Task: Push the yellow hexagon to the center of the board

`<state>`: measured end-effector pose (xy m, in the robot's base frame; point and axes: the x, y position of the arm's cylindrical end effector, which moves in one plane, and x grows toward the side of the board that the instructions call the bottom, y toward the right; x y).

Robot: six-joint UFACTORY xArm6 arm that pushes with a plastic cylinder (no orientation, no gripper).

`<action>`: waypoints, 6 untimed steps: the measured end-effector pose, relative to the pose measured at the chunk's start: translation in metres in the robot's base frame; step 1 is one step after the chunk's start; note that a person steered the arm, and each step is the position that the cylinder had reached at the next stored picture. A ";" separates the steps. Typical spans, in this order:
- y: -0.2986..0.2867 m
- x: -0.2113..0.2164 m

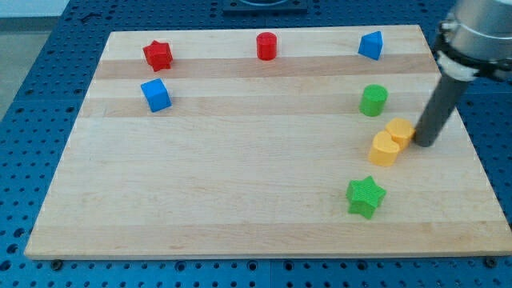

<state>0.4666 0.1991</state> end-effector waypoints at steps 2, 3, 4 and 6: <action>-0.050 -0.014; -0.014 -0.026; -0.028 -0.024; -0.086 -0.031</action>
<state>0.4358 0.1132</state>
